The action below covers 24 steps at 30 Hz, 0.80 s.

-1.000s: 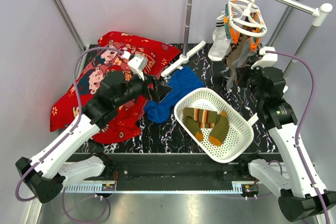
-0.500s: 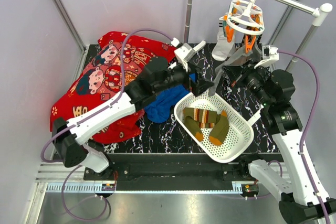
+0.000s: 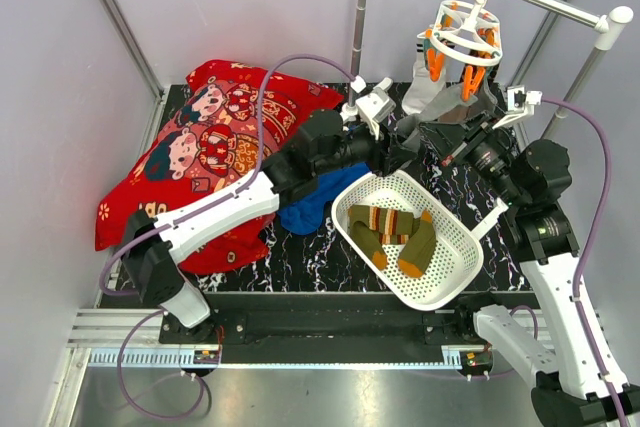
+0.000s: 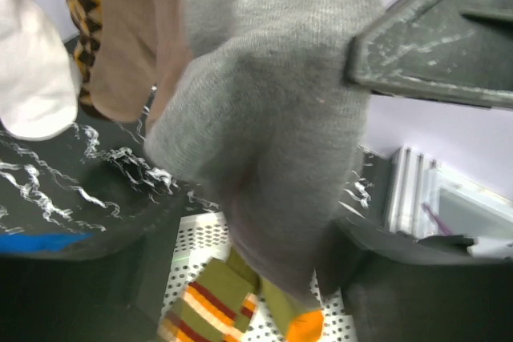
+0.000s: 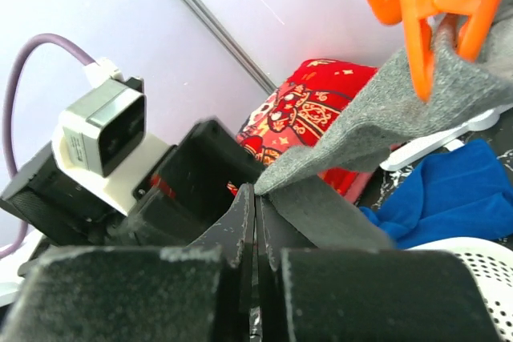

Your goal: Remove the socks clipped to the hanger

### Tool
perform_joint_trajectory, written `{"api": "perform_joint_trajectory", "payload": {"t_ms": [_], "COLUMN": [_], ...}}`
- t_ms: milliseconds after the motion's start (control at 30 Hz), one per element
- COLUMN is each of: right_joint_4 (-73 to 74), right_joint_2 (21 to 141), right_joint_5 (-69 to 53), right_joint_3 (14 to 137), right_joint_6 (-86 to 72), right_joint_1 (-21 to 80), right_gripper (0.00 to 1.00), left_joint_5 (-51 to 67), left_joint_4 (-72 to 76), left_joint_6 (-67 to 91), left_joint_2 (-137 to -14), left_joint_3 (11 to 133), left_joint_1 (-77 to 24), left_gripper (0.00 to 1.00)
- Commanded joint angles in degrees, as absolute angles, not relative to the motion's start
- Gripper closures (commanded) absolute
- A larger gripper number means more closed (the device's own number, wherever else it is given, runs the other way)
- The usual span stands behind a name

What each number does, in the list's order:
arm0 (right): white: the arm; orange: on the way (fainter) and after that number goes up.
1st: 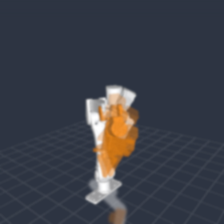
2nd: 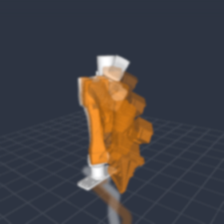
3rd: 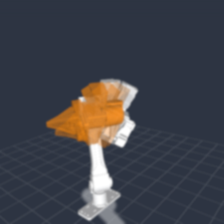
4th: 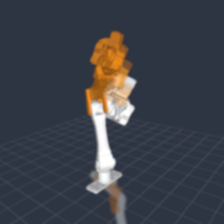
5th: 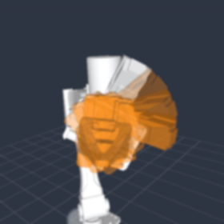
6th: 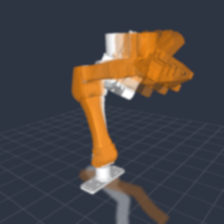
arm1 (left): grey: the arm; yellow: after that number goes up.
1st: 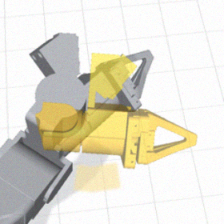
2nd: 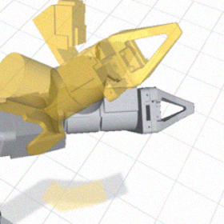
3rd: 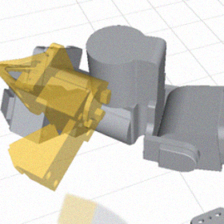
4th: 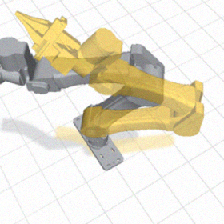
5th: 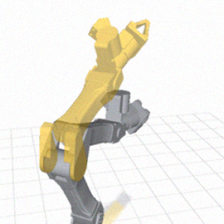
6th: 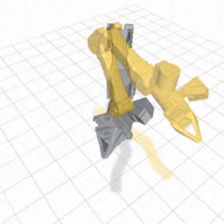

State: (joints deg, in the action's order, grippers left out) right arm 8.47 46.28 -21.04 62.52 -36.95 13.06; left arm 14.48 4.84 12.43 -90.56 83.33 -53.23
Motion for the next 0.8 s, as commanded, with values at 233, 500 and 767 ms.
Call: {"api": "perform_joint_trajectory", "payload": {"t_ms": [233,500,767], "right_joint_4": [14.75,29.16,42.53], "right_joint_2": [43.59,47.02,53.61], "right_joint_5": [-17.85,-12.23,-0.27], "right_joint_3": [66.34,80.49,95.00], "right_joint_6": [-37.10,-34.37,-27.52], "right_joint_1": [12.92,12.92,13.01], "right_gripper": [0.57,0.32,0.27], "left_joint_5": [14.94,15.46,14.50], "left_joint_4": [7.56,8.44,8.61], "left_joint_6": [12.30,14.06,14.94], "left_joint_2": [-88.78,-87.63,-85.61], "left_joint_3": [85.70,84.37,82.53], "left_joint_1": [-53.79,-53.88,-53.79], "left_gripper": [1.00,1.00,1.00]}}
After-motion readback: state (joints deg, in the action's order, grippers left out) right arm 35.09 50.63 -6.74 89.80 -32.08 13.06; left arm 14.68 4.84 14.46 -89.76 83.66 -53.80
